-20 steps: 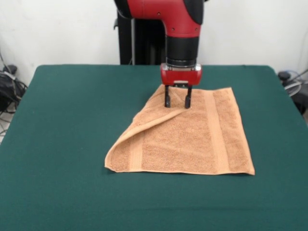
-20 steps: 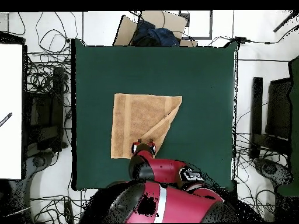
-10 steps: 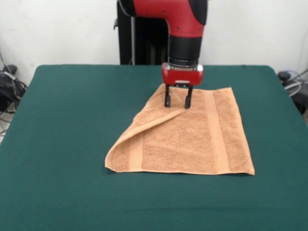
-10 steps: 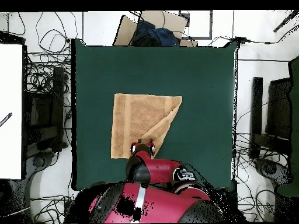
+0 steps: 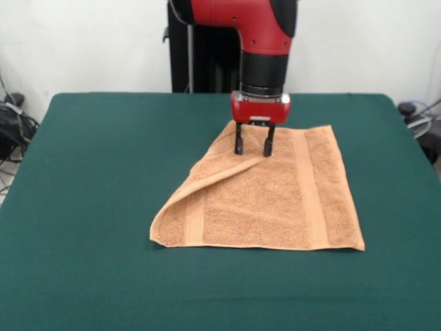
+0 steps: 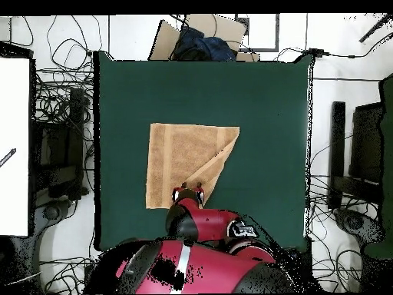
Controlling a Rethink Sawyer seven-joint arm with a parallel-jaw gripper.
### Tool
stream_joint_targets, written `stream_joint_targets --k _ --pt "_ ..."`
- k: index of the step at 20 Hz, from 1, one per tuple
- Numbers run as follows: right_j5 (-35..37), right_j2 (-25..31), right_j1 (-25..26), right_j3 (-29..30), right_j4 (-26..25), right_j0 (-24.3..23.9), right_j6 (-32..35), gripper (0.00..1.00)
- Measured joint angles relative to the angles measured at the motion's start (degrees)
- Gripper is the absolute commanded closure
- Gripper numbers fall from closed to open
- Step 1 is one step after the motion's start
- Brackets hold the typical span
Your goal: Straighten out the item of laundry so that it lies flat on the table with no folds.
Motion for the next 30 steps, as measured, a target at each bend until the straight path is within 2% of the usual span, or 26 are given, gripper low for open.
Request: stream_joint_targets --k 1,20,24,30 --pt "0.00 0.39 0.04 -0.07 -0.28 -0.70 -0.01 1.00" --pt "-0.05 0.76 -0.15 0.10 -0.29 -1.78 -0.01 1.00" --pt "-0.04 1.74 -0.91 0.98 -0.72 -3.64 -0.01 1.00" --pt "1.04 4.36 -4.83 4.14 -2.92 -10.46 -0.01 1.00"
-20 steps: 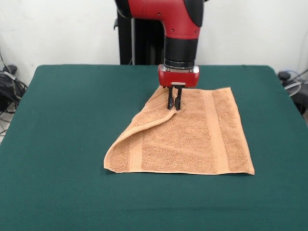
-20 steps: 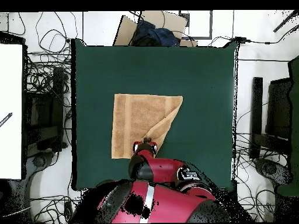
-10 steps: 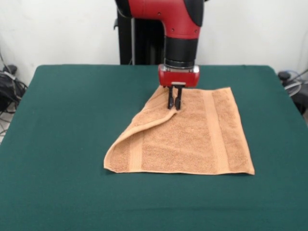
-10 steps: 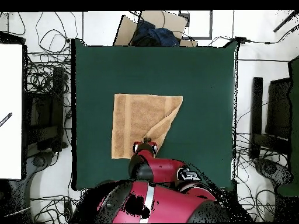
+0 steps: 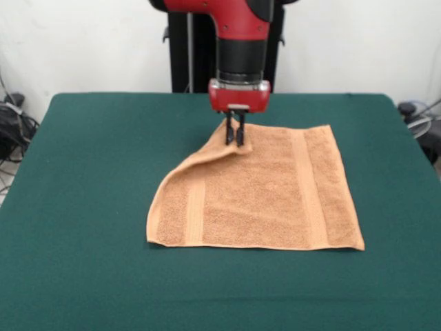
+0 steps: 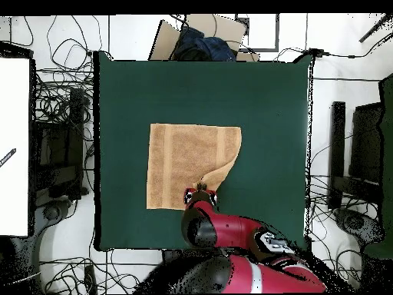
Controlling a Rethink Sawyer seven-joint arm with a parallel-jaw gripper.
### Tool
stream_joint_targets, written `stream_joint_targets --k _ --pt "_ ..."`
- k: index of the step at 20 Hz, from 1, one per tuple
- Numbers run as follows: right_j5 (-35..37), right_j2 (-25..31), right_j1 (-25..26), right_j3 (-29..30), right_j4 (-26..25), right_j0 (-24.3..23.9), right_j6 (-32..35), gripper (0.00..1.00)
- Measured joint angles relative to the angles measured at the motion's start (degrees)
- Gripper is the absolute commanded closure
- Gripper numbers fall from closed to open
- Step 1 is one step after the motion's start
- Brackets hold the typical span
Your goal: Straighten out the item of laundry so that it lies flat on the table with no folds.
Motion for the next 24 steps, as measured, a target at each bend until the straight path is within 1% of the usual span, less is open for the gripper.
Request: stream_joint_targets --k 5,7,14,15,24 --pt "2.10 0.73 -2.94 2.02 -1.04 -3.96 0.00 1.00" --pt "2.72 0.97 -3.67 2.46 -1.33 -4.69 0.00 1.00" --pt "6.27 3.88 -6.90 4.40 -2.55 -8.30 0.00 1.00" --pt "7.30 4.98 -7.65 4.68 -2.92 -9.66 0.00 1.00" --pt "11.51 9.23 -9.21 5.03 -4.76 -14.77 0.00 1.00"
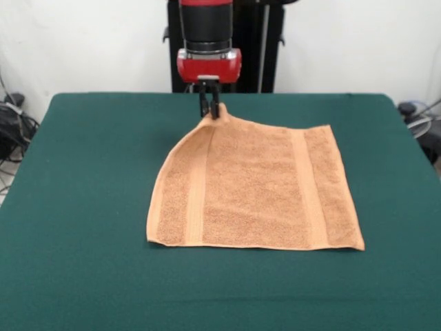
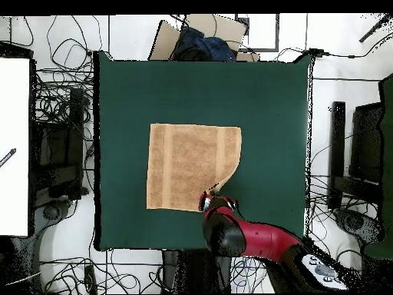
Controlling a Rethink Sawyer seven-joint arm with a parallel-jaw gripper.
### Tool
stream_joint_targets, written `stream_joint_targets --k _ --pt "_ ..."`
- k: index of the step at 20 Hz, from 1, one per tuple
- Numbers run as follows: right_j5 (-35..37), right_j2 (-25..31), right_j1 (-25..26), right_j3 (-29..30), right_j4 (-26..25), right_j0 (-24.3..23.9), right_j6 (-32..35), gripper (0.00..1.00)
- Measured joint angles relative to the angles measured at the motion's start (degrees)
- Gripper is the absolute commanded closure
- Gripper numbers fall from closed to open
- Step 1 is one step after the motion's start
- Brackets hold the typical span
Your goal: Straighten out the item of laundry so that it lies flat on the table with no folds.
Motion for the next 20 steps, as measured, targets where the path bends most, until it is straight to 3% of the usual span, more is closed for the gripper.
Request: stream_joint_targets --k 10,20 --pt "5.36 4.40 -0.78 0.02 -2.67 -6.87 0.00 1.00" --pt "7.61 7.46 -0.66 0.01 -4.69 -10.37 0.00 1.00"
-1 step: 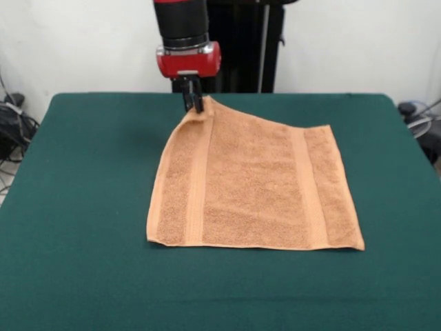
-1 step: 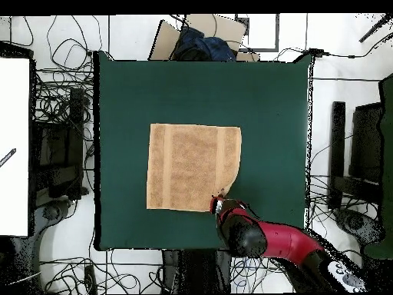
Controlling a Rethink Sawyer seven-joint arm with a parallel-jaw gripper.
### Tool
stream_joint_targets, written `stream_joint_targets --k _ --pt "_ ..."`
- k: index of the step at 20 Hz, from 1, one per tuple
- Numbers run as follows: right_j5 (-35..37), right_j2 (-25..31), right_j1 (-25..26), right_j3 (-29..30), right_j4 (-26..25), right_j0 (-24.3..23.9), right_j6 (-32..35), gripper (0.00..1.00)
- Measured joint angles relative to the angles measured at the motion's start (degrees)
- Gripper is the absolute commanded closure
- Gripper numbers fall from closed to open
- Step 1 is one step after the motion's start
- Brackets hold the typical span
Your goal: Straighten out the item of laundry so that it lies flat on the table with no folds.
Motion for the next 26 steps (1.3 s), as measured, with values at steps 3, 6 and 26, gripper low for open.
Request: stream_joint_targets --k 3,6,26 --pt "0.01 0.57 0.12 0.00 -0.48 -0.11 0.00 1.00" --pt "0.01 1.57 0.20 0.00 -1.12 -0.29 0.00 0.00" --pt "-0.03 1.38 0.16 -0.01 -2.73 0.52 0.00 0.00"
